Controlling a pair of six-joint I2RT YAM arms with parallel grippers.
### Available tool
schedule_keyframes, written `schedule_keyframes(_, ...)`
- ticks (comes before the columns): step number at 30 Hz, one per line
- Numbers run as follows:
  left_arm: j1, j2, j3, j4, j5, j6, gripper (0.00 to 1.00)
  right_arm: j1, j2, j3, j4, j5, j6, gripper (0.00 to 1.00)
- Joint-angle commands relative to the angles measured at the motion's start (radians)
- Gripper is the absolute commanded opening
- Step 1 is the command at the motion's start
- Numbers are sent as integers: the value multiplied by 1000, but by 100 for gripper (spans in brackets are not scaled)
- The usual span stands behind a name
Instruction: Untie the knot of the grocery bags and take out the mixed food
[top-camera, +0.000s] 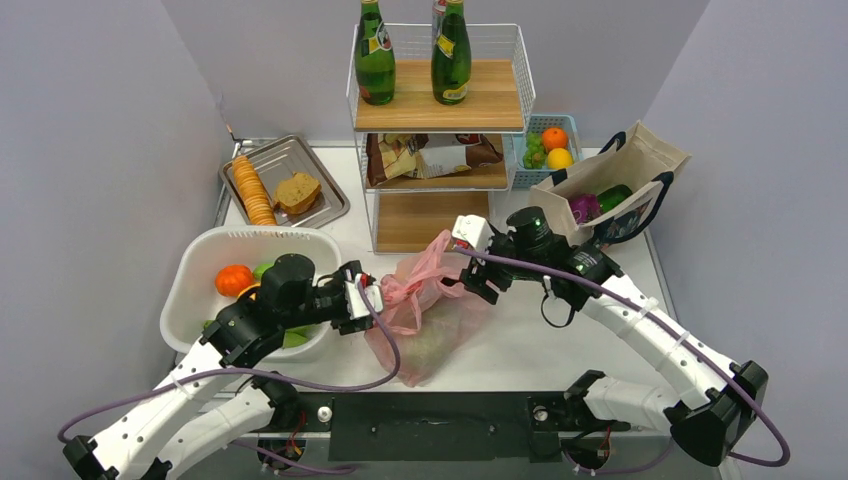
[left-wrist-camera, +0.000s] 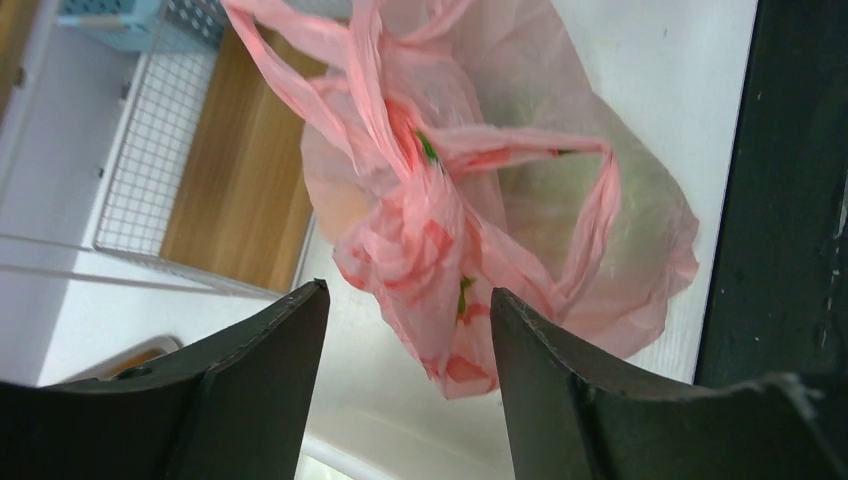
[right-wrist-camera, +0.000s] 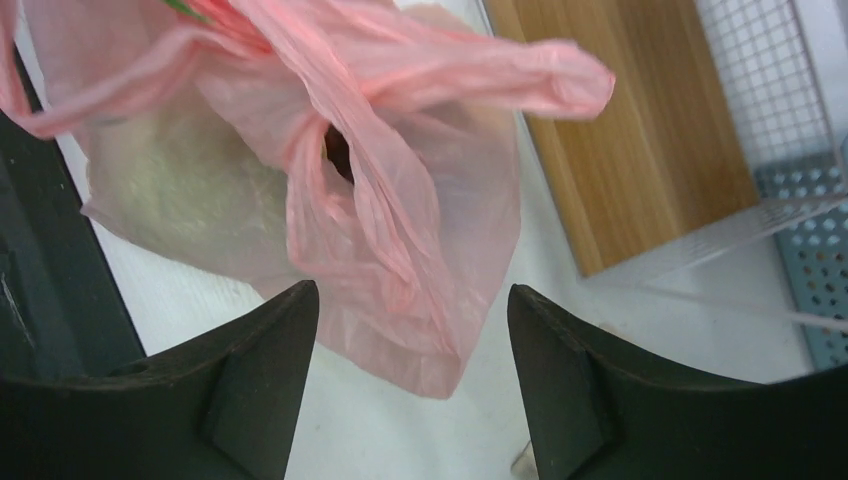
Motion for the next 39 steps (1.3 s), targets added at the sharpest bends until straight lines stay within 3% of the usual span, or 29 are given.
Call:
schedule_keyframes(1, -45, 36, 78, 76, 17, -3, 59, 51, 8, 57, 139, 50, 46, 65)
schedule_keyframes(7, -168, 143, 67, 174, -112, 27, 54, 107, 131, 104, 218, 59, 29, 63)
schedule_keyframes(13, -183, 186, 10, 238, -214, 36, 46, 118, 184, 79, 232, 51, -21, 59)
schedule_keyframes(14, -184, 192, 11, 240, -238, 35, 41, 118, 184, 66, 230, 53, -28, 54)
schedule_keyframes(17, -184, 187, 27, 209, -255, 37, 28, 113, 176, 62, 200, 67, -46, 26)
schedule_keyframes(20, -181, 143, 33, 161, -267, 33, 1, 87, 145, 60, 165, 72, -49, 1)
schedule_keyframes(29, -22, -82, 10, 116, -239, -5, 0, -122, 18, 29, 10, 46, -25, 0)
schedule_keyframes(33, 73, -126, 22, 98, -164, -25, 0, -181, -58, -5, -74, 36, -50, 0)
schedule_keyframes(37, 109, -131, 33, 121, -182, -92, 0, -221, -122, -31, -166, 27, -87, 0)
schedule_keyframes(39, 115, -131, 40, 115, -87, -63, 0, -222, -133, -16, -185, 0, -78, 0)
